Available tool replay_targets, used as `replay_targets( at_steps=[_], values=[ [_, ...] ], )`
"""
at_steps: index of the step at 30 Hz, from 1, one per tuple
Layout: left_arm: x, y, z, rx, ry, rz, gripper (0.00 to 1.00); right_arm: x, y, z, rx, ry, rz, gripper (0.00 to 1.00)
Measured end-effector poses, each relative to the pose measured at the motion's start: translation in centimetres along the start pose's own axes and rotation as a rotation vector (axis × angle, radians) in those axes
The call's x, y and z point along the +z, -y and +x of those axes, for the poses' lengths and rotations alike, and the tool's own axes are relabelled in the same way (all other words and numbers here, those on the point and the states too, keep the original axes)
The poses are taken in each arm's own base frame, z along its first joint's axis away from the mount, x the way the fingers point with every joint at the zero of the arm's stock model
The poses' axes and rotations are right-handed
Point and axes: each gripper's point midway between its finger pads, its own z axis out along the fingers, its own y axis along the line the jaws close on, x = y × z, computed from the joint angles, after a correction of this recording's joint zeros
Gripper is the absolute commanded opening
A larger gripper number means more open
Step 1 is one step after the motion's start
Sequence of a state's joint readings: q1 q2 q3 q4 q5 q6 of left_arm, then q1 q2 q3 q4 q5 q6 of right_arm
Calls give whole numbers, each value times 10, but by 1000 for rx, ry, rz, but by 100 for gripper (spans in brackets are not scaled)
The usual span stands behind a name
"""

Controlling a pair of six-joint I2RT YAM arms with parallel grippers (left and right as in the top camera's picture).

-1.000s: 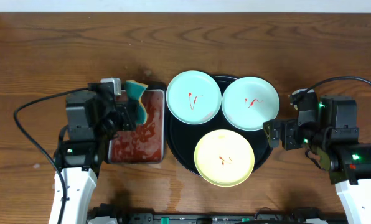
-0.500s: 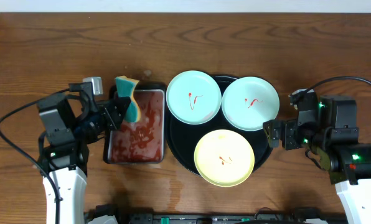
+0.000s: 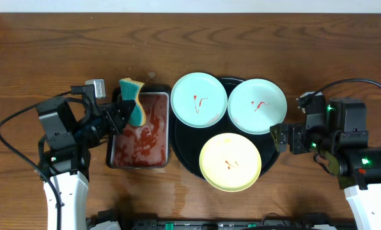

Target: Clean dirty plates on tray and stack at the side

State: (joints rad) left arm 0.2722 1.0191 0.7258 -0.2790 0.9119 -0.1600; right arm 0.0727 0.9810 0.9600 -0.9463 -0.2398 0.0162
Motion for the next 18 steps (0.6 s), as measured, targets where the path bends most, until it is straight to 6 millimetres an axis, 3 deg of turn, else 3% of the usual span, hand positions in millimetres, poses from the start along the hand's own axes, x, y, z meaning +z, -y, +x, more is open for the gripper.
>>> replay_targets(
  at_steps=[13, 18],
  values=[
    [3, -1, 2, -9, -10, -4, 7, 0, -1, 0, 2, 0, -6, 99],
    [20, -13, 26, -72, -109, -70, 7, 1, -7, 1, 4, -7, -45, 99]
  ],
)
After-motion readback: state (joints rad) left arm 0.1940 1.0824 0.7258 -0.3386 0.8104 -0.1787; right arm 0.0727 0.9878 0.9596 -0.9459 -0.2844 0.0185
